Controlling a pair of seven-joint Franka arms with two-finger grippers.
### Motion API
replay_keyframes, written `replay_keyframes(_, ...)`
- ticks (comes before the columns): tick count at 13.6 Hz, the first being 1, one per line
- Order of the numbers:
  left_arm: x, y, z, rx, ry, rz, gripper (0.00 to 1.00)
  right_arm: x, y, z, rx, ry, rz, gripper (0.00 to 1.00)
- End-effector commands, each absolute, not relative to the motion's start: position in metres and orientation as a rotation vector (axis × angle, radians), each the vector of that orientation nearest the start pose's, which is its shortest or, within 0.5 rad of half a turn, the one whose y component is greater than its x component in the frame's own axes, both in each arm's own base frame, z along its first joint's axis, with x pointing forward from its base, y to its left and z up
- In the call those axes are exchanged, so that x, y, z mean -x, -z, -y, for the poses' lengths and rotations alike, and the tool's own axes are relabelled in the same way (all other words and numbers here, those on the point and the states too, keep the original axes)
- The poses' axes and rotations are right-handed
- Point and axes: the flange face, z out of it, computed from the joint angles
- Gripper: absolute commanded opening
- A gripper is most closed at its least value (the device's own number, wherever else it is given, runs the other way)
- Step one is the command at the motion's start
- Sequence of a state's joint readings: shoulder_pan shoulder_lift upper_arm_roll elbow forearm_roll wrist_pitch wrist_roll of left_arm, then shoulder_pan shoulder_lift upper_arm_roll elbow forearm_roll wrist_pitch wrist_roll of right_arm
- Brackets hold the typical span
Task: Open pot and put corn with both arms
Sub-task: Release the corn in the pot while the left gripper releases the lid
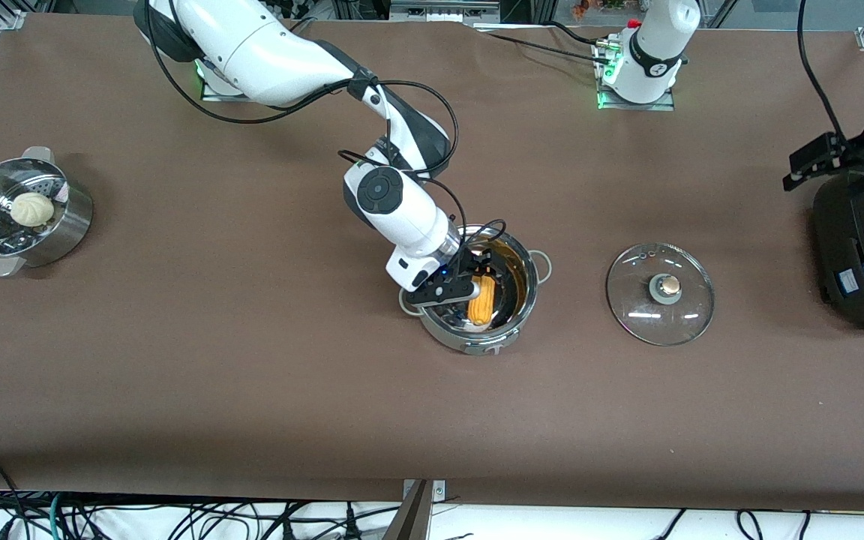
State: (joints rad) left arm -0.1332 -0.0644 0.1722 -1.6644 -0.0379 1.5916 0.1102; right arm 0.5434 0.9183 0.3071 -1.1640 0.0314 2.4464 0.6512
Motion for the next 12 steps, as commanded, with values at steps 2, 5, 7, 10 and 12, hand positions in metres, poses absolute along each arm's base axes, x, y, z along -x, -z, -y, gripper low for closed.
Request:
replay_keyframes(2, -0.542, -0.632, 0.026, 3.15, -0.034, -0.02, 1.0, -0.589, -0.332, -0.537, 2.707, 0.167, 0.028, 1.0)
replay_keyframes(5, -0.55, -0.638, 0.008, 3.155, -0.01, 0.026, 1.0, -0.604, -0.386, -0.494, 2.786, 0.094, 0.017, 1.0)
replay_keyframes(7, -0.551, -0.636, 0.007, 3.155, -0.015, 0.04, 1.0, -0.62, -0.414, -0.454, 2.824, 0.062, 0.024, 1.0)
replay_keyframes(10, -0.552, -0.635, 0.012, 3.153, -0.02, 0.033, 1.0, -0.639, -0.452, -0.394, 2.866, 0.029, -0.007, 1.0)
replay_keyframes(12, -0.552, -0.634, 0.012, 3.153, -0.022, 0.033, 1.0, -0.65, -0.475, -0.353, 2.883, 0.02, -0.019, 1.0)
